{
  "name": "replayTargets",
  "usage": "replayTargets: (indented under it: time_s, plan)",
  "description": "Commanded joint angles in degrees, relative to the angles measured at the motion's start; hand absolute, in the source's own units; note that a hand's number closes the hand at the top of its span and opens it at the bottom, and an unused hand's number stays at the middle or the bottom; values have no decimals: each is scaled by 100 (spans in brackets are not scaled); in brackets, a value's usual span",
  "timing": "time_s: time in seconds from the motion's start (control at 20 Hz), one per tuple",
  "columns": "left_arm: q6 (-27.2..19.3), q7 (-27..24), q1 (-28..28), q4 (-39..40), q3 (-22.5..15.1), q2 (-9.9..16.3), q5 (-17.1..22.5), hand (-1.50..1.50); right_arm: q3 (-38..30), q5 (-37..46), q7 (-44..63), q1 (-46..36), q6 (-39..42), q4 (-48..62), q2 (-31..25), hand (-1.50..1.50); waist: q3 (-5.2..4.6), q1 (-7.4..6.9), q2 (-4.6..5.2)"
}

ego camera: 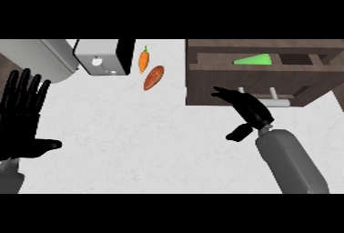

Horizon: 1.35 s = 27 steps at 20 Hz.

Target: Pick up the cup, place it into the drawer and close the drawer

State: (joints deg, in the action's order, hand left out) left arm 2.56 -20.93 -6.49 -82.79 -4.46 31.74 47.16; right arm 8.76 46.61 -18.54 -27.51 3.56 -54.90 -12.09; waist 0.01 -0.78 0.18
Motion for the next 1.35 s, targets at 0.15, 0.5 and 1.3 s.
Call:
replayTargets:
  time_s: [0.15, 0.5, 1.3]
  plan:
    - [539, 178, 111, 30, 418, 48, 135, -150, -681, -135, -1021, -1229, -343, 2286, -26, -150, 5, -62, 23]
    - [431, 118, 188, -103, 294, -208, -83, -150, -1093, -137, -1246, -2454, -162, 3826, -389, -150, 11, -228, 85]
    - [471, -129, 10, 187, 59, -507, -586, -150, -1297, -133, -1614, -3025, -39, 4605, -930, -150, 22, -448, 200]
